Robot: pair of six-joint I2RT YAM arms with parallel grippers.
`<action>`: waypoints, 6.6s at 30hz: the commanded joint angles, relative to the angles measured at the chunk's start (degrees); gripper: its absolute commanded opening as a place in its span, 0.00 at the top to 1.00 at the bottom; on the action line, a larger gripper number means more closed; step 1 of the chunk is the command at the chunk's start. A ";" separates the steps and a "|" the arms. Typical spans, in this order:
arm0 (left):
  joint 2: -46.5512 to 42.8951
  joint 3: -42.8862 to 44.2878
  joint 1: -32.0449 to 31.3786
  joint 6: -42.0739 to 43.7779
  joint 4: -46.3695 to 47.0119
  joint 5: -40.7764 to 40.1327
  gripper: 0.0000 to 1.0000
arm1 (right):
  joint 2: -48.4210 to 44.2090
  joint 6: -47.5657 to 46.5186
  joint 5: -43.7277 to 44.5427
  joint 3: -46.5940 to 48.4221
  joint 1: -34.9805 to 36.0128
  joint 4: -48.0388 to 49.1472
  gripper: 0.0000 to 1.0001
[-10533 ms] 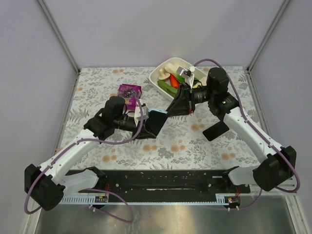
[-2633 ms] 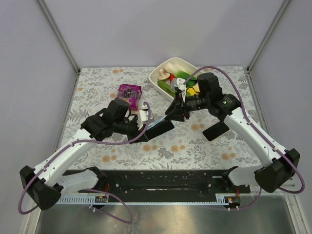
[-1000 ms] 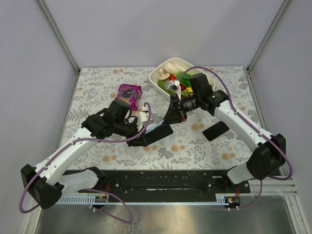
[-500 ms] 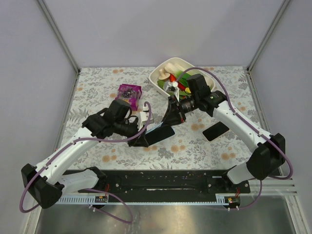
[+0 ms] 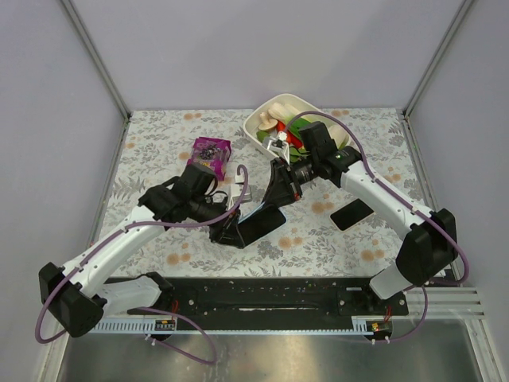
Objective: Take the phone out of the phone case
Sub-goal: Remove the phone case from the phone.
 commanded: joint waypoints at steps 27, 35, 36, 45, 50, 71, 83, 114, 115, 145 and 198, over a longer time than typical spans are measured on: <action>-3.23 3.76 1.96 -0.86 30.47 -9.63 1.00 | -5.34 -12.77 19.07 1.45 4.17 -19.41 0.53; -3.15 3.14 2.32 -2.53 31.87 -14.99 1.00 | -6.84 -17.07 24.44 3.65 2.58 -25.11 0.52; -3.23 3.14 2.40 -2.53 32.14 -16.04 1.00 | -6.84 -17.60 24.79 4.09 2.32 -25.91 0.53; -2.79 3.32 2.49 -6.22 34.51 -24.22 1.00 | -6.58 -20.24 23.93 4.71 1.53 -30.04 0.83; -2.26 4.72 2.06 -5.18 34.16 -24.14 1.00 | -3.06 -20.33 17.78 4.62 1.44 -30.57 1.00; -1.65 8.59 -10.51 14.69 22.03 -23.17 1.00 | 12.58 -23.49 7.92 13.84 5.74 -33.65 1.00; -0.77 11.32 -12.71 16.45 19.22 -21.86 1.00 | 21.89 -39.02 3.35 22.71 7.24 -51.46 1.00; -4.55 4.02 -4.01 6.87 23.61 -17.37 1.00 | 0.20 -8.20 38.06 18.06 7.24 -22.31 0.44; -4.55 3.59 -3.93 6.87 23.96 -17.37 1.00 | -0.07 -8.63 38.07 18.85 7.15 -23.09 0.43; -3.41 -2.31 -2.61 4.67 28.09 -14.47 1.00 | -2.09 -8.64 21.37 31.86 -5.77 -31.45 0.23; -2.35 -0.73 7.59 -16.25 40.40 10.84 1.00 | -13.34 -2.05 8.27 6.81 -12.10 1.42 0.74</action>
